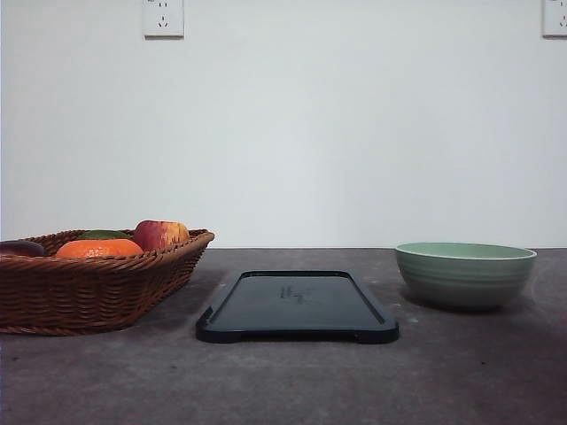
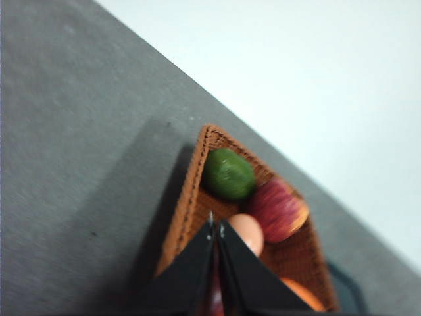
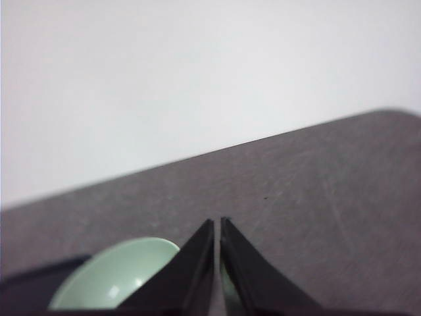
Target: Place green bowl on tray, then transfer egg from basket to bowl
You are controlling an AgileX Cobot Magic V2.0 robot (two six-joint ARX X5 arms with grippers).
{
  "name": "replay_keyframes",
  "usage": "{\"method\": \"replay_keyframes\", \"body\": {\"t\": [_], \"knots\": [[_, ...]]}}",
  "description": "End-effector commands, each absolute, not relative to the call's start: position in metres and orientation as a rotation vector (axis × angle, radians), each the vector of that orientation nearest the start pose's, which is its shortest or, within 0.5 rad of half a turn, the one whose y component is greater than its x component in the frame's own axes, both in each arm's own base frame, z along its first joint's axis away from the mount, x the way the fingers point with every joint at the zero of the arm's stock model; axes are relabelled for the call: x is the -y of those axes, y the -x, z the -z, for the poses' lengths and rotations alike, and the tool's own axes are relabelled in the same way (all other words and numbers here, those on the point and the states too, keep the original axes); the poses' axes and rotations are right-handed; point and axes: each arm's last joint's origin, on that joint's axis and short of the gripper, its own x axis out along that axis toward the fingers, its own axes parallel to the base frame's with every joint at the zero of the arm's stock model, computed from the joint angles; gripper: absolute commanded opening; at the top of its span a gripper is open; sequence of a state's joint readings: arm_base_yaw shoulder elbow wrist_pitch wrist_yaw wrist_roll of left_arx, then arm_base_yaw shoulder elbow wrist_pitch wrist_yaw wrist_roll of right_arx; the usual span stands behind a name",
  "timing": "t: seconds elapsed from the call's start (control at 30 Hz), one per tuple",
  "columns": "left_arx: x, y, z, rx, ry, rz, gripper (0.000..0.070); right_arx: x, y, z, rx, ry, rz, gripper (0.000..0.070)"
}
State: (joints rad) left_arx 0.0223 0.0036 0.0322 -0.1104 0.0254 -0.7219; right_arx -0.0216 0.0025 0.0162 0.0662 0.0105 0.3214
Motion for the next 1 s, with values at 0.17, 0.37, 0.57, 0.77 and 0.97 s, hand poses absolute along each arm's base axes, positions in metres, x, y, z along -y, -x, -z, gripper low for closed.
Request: {"method": "replay_keyframes", "body": {"t": [0.17, 0.37, 0.57, 0.77, 0.97], "knots": [[-0.001, -0.096, -0.178, 0.103, 0.851, 0.05, 0.0, 0.002, -0.095, -0.185, 0.185, -0.543, -0.029, 0.0007], [-0.001, -0.091, -0.201, 0.289, 0.832, 0.134, 0.0, 0.001, -0.09, -0.207, 0.295, -0.536, -0.099, 0.0007], [-0.001, -0.083, -0.232, 0.333, 0.817, 0.151, 0.0, 0.0, -0.081, -0.243, 0.336, -0.469, -0.121, 0.0007], [-0.001, -0.079, -0.275, 0.284, 0.66, 0.102, 0.0, -0.002, -0.082, -0.28, 0.284, -0.389, -0.161, 0.0007], [-0.001, -0.088, -0.322, 0.208, 0.506, 0.061, 0.0, -0.004, -0.096, -0.313, 0.197, -0.301, -0.234, 0.0007]]}}
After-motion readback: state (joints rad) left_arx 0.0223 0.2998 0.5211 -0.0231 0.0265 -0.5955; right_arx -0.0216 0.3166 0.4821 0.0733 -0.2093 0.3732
